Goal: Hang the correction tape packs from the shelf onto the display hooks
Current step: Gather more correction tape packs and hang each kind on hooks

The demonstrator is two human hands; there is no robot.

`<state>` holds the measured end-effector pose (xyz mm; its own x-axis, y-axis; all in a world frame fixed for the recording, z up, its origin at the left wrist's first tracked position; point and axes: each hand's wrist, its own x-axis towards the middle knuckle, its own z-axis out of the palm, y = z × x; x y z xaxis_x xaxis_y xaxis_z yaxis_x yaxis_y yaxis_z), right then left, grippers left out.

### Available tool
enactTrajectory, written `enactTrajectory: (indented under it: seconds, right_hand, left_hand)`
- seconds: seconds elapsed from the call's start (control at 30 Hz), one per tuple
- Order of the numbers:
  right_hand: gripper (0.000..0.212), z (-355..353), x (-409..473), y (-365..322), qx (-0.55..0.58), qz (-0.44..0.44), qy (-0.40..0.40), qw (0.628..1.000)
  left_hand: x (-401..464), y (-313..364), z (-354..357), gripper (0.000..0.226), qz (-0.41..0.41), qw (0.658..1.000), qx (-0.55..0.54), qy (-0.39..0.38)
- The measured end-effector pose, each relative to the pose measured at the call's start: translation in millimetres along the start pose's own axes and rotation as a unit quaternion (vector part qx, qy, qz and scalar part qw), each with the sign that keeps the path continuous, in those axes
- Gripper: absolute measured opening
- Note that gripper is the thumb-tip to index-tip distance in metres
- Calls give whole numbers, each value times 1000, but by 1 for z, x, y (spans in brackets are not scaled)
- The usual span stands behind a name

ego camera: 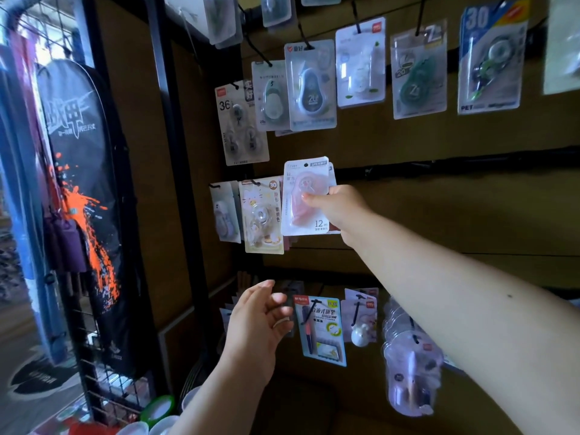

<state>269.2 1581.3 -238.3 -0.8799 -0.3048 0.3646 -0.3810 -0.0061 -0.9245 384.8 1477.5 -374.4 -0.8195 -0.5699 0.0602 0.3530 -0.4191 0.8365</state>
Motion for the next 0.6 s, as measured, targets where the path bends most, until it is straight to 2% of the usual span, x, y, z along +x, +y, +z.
enactTrajectory:
  seconds: [0.27,0.5,0.6]
  right_hand:
    - [41,6,17,10,-26,18,35,999]
    - [38,5,39,21,-57,41,68,995]
    - [45,5,43,26,-74,56,70,993]
  left_hand:
    - [-2,-7,-11,8,20,997,67,-9]
    - [3,-16,-17,9,29,986,165,11]
    - [8,-21,-21,6,33,978,207,25]
